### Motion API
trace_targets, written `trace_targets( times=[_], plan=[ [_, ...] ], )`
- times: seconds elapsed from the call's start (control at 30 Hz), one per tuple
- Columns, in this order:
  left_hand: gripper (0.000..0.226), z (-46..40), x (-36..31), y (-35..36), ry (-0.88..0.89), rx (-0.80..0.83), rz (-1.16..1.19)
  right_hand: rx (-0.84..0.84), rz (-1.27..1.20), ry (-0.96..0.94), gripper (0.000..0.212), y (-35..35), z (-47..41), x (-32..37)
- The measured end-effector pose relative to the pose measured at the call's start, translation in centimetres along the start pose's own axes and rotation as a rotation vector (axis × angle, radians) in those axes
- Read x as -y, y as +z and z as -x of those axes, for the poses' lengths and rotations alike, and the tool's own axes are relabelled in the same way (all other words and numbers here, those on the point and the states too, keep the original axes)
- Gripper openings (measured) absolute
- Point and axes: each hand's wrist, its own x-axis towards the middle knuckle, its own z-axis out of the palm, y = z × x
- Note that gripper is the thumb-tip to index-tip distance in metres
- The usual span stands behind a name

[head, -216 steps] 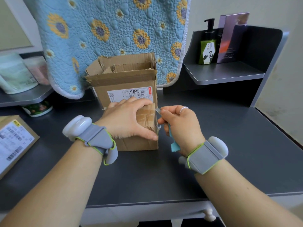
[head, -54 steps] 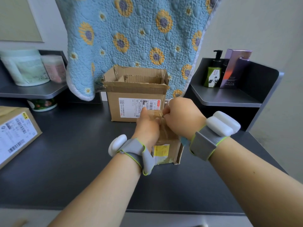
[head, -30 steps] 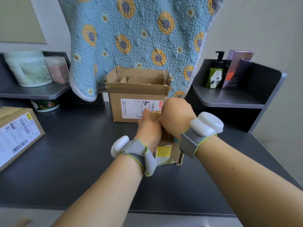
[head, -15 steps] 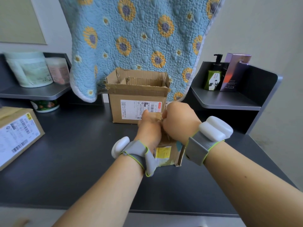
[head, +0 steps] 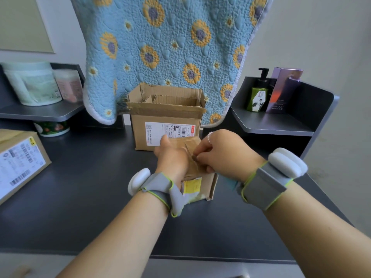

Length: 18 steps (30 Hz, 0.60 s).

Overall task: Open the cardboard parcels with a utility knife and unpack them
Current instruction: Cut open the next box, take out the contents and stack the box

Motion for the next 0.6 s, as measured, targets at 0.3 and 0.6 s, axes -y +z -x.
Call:
trace_targets(
  times=[0.3,0.6],
  plan=[
    [0.056,-1.2,0.3,-1.7,0.039,-0.177,-0.034,0.042,0.012,-0.025,0.023,0.9,-1.1,2.0],
    [0.055,-1.3,0.2,-1.3,0.020,-0.225,-0.025,0.033,-0.020,-0.070,0.025,0.4,0.6,0.6]
  ],
)
